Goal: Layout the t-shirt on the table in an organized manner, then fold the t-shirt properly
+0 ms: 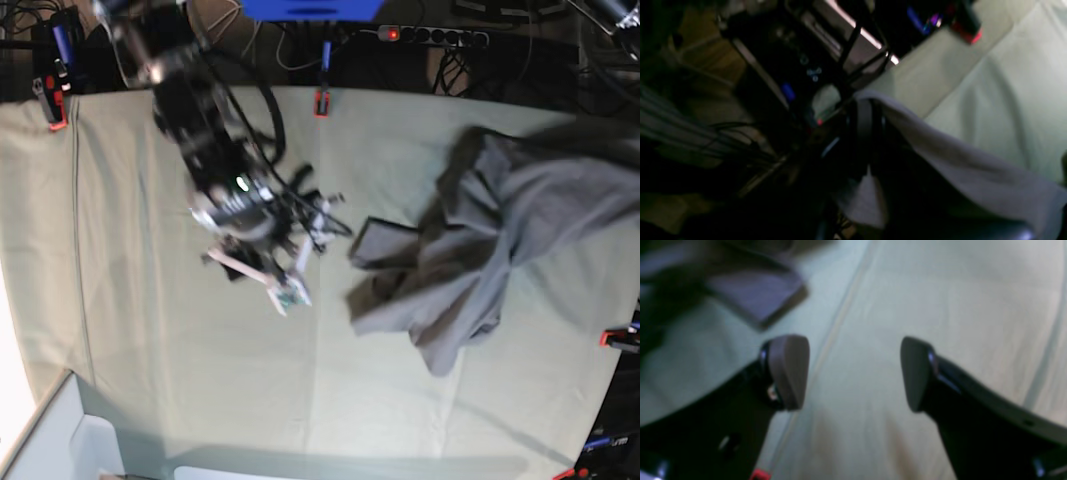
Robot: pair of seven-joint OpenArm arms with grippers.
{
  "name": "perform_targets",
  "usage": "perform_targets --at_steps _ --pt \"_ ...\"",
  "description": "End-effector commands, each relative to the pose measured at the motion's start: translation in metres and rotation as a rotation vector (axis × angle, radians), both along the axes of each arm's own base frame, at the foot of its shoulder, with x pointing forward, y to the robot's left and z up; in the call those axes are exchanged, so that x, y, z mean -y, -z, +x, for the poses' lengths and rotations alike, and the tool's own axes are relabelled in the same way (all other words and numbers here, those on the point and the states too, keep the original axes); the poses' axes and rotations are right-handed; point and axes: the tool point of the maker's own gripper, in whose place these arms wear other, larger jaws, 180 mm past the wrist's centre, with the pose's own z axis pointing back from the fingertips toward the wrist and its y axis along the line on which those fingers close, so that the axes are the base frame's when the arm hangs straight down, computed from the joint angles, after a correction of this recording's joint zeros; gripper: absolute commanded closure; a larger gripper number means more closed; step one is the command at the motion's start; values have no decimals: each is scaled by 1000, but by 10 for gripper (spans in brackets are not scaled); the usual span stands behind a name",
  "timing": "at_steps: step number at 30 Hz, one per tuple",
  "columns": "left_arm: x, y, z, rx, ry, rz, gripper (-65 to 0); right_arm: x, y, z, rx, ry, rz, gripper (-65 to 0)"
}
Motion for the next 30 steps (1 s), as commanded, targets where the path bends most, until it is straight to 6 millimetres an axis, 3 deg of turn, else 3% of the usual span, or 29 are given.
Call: perform_targets --at_steps 1,6,14,21,27,30 --pt "-1 -16 10 35 17 35 -1 -14 -16 20 57 -17 28 -442" --pt "8 -13 23 39 50 27 -1 -48 6 49 62 -61 35 -442" --pt "14 -3 21 34 45 1 -1 -79 38 41 133 -174 49 -441" --pt "14 -3 22 36 45 -1 -1 -72 63 44 164 -176 53 -441" --pt "14 -3 21 33 45 -1 -1 -82 75 42 144 -182 60 -435" --pt "14 -3 21 33 45 -1 -1 -89 73 42 145 -185 71 -370"
